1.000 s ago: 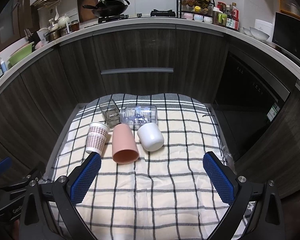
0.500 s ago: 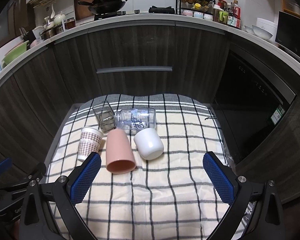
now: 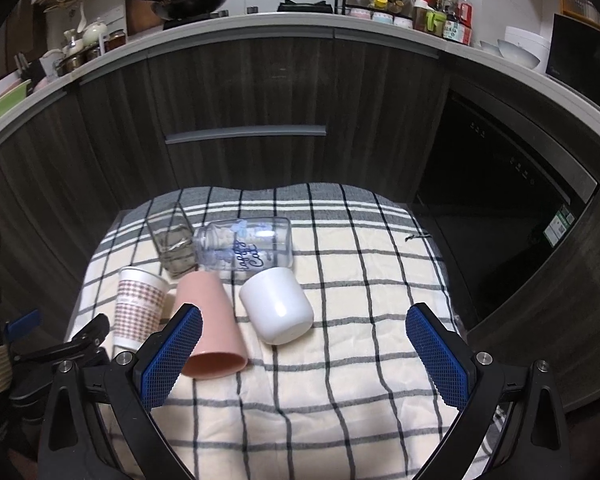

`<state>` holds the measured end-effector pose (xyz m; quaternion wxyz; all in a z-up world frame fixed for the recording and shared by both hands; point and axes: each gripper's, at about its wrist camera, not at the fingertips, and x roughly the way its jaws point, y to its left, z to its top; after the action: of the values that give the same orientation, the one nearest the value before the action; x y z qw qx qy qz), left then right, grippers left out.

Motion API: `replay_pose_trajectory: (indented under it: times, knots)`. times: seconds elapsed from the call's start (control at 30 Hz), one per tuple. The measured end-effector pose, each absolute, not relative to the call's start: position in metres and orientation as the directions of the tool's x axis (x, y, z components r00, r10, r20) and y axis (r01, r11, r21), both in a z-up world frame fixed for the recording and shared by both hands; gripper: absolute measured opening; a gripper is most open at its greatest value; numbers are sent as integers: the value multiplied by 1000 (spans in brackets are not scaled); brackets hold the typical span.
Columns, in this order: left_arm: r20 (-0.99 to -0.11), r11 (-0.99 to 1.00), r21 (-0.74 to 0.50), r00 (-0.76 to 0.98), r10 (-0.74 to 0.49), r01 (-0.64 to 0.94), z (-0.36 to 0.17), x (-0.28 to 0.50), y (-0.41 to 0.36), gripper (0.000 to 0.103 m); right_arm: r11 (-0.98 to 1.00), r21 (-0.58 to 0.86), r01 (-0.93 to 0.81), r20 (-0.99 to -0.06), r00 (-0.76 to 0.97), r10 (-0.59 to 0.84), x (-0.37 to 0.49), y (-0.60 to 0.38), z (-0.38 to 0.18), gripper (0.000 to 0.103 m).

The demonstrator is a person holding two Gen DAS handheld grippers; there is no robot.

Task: Flip cup upside down
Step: 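Close the left gripper around the 'happy day' paper cup and lift it, then carry the paper cup with the left gripper toward the right gripper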

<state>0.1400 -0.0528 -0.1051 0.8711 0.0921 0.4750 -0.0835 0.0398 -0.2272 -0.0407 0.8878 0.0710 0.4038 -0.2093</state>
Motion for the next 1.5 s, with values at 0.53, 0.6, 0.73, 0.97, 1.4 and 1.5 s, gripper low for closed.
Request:
replay_pose_trajectory:
  times: [0.53, 0.6, 0.73, 0.97, 1.4, 1.5]
  knots:
    - [-877, 961, 72, 476, -66, 266, -158, 174, -69, 88, 899, -29, 436, -758, 577, -304, 71, -241, -86, 102]
    - [-878, 960, 72, 473, -67, 270, -161, 174, -70, 84, 898, -29, 438, -760, 574, -304, 75, -243, -91, 102]
    - [-891, 958, 61, 448, -74, 281, -173, 177, -72, 68, 892, -15, 452, -765, 569, -301, 79, -251, -99, 102]
    - [-888, 957, 60, 453, -78, 283, -173, 176, -71, 62, 893, -1, 450, -772, 567, -287, 80, -253, -104, 102]
    - [-858, 959, 75, 507, -78, 274, -133, 125, -60, 58, 899, 9, 438, -758, 589, -280, 41, -243, -78, 102]
    - [-856, 958, 64, 509, -91, 278, -130, 99, -59, 57, 901, -6, 434, -753, 591, -290, 22, -241, -72, 102]
